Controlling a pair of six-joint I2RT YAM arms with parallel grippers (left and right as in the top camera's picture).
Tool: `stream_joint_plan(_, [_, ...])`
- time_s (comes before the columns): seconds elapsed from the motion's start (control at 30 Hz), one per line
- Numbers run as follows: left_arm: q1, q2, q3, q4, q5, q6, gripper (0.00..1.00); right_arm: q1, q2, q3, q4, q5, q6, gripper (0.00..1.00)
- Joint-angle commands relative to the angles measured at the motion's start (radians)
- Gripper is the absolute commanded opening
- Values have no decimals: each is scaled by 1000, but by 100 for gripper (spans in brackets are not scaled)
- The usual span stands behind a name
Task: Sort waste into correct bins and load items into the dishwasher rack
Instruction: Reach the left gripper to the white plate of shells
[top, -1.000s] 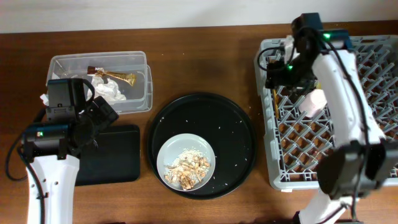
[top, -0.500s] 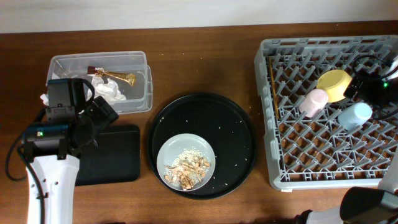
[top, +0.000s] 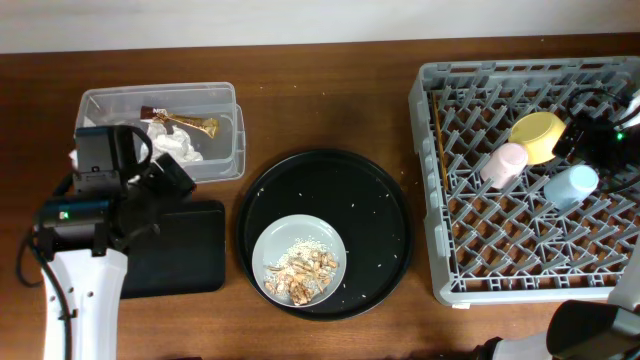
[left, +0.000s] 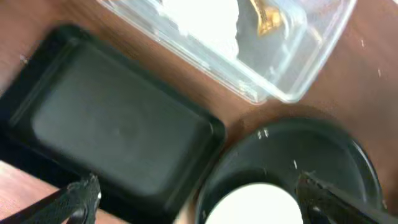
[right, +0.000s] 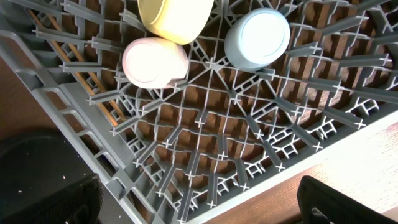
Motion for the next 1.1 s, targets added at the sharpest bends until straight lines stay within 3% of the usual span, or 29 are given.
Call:
stream_joint_plan(0.0, [2, -11, 0, -75, 224, -2, 99, -3, 1, -5, 0, -5, 1, 98])
stream_joint_plan(0.17, [-46, -11, 0, -157, 385, 150, 99, -2, 1, -5, 0, -5, 1, 98])
stream_joint_plan(0.3, [-297, -11, 0, -145, 380, 148, 99, -3, 1, -5, 0, -5, 1, 98])
stream_joint_plan(0.47, [-600, -5, 0, -106, 116, -56, 99, -3, 1, -5, 0, -5, 1, 98])
stream_joint_plan(0.77, [-911, 193, -1, -20, 111, -118, 99, -3, 1, -5, 0, -5, 1, 98])
stream_joint_plan(1.0, [-1070, 319, -1, 10, 121, -192, 99, -3, 1, -5, 0, -5, 1, 98])
stream_joint_plan(1.07, [-1095, 333, -1, 23, 119, -262, 99, -3, 1, -5, 0, -5, 1, 98])
